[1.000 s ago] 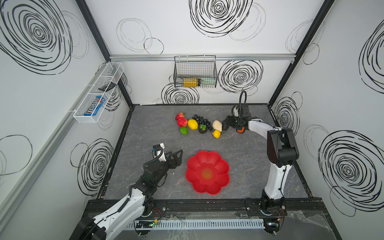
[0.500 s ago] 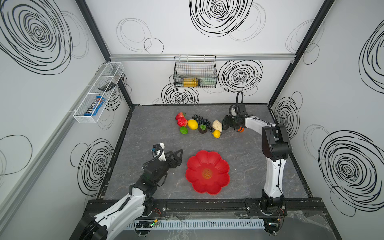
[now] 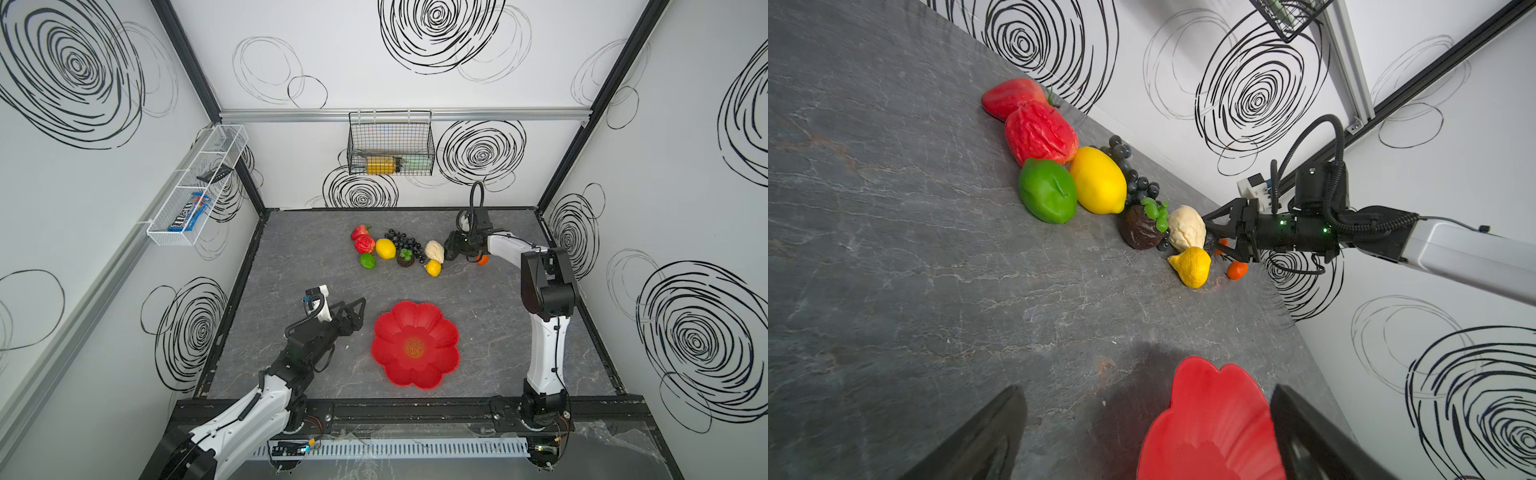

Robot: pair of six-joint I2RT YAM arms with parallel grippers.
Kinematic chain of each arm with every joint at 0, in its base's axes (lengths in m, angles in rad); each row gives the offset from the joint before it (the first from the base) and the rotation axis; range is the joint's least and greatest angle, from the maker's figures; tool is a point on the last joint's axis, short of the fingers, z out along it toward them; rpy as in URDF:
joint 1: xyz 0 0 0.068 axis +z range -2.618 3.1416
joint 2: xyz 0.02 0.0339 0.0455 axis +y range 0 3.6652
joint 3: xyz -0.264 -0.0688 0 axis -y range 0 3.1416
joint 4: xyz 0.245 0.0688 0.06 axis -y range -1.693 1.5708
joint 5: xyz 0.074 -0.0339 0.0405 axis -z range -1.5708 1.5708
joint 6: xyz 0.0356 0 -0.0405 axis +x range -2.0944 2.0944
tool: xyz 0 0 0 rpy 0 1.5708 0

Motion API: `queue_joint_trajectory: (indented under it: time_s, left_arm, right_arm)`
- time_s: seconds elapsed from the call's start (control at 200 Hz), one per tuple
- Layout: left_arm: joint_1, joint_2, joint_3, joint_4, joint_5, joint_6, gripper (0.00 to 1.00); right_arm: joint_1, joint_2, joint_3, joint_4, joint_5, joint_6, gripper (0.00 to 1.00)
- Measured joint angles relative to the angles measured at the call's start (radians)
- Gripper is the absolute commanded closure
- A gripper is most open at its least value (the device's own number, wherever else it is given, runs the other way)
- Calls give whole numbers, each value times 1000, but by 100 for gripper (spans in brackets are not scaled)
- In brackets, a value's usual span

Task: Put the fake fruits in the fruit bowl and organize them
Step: 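Close the right gripper on the dark avocado and lift it, then carry the avocado toward the left gripper and hand it over above the bowl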

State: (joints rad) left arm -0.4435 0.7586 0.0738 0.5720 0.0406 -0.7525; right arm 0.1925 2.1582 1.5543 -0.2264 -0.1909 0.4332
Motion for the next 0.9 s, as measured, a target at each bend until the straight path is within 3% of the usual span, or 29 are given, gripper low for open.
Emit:
queue_joint_trajectory:
  time_s: [0.21, 0.45, 0.54, 0.741, 0.901]
  left_arm:
    - [2, 19, 0, 21, 13, 0, 4]
    - [-17, 89, 7, 61, 47, 19, 4]
    - [-92, 103, 48, 46, 17, 59, 4]
    - [-359, 129, 151, 121, -114, 226, 2]
    - [-441, 233, 152, 269, -163, 359, 0]
  right_arm:
    - [-10, -91, -111, 16, -11, 14, 40]
    - [-62, -396, -351, 91, -100, 72, 41]
    - [-71, -507, -439, 152, -165, 127, 41]
    - [-31, -683, -658, 296, -321, 306, 41]
    - [57, -784, -772, 401, -391, 459, 40]
